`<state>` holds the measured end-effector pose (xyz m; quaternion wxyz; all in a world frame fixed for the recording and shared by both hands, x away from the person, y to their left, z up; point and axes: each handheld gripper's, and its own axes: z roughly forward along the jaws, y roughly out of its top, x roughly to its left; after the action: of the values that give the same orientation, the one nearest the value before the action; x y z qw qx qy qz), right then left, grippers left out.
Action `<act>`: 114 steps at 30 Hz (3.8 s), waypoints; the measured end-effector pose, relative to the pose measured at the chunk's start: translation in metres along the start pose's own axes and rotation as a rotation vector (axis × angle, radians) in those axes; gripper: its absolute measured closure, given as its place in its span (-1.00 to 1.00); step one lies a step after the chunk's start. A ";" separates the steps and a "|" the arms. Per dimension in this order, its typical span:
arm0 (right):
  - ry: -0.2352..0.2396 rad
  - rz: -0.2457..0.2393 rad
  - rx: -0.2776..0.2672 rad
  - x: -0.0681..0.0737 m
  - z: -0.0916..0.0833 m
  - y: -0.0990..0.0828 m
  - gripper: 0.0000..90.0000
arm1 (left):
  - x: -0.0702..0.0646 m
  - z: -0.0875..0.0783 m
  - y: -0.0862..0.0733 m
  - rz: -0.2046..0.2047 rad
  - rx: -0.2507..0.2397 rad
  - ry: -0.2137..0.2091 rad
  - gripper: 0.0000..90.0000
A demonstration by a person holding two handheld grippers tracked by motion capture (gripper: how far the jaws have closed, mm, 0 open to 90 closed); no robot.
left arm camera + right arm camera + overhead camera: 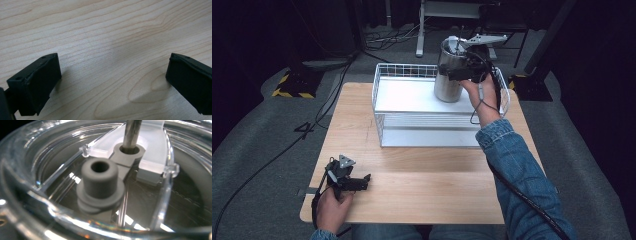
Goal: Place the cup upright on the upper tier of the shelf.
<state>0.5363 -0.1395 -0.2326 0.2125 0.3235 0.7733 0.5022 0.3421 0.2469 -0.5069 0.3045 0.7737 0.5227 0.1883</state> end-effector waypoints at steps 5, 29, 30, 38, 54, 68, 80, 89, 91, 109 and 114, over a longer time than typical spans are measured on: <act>-0.004 -0.011 0.005 -0.001 0.004 0.000 -0.92 | 0.000 0.000 0.000 0.001 0.000 0.000 -0.99; 0.009 -0.006 -0.003 -0.004 0.011 -0.009 -0.93 | 0.000 0.000 0.000 -0.003 0.000 -0.001 -0.99; 0.009 -0.006 -0.003 -0.004 0.011 -0.009 -0.93 | 0.000 0.000 0.000 -0.003 0.000 -0.001 -0.99; 0.009 -0.002 -0.007 -0.004 0.011 -0.009 -0.93 | 0.000 0.000 0.000 -0.004 -0.001 -0.002 -0.99; -0.002 0.008 -0.009 -0.003 0.012 -0.009 -1.00 | 0.000 0.000 0.000 -0.001 0.000 0.000 -0.99; 0.000 0.009 0.004 -0.005 -0.010 -0.009 -1.00 | 0.000 0.000 0.000 -0.001 0.001 -0.001 -0.99; 0.003 -0.006 -0.005 -0.002 -0.039 -0.011 -1.00 | 0.000 0.000 0.000 -0.001 0.001 -0.001 -0.99; 0.028 -0.010 -0.016 -0.002 -0.070 -0.018 -1.00 | 0.000 0.000 0.000 -0.001 0.001 -0.001 -0.99; 0.029 -0.013 -0.017 -0.002 -0.076 -0.021 -1.00 | 0.000 0.000 0.000 -0.001 0.001 -0.001 -0.99; 0.031 -0.035 -0.002 -0.003 -0.128 -0.055 -1.00 | 0.000 0.000 0.000 -0.002 0.001 -0.001 -0.99; 0.028 -0.042 0.014 -0.003 -0.137 -0.067 -1.00 | 0.000 0.000 0.001 -0.001 0.002 -0.001 -0.99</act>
<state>0.4297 -0.2488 -0.2385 0.2097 0.3016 0.7863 0.4969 0.3427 0.2467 -0.5068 0.3041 0.7738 0.5231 0.1875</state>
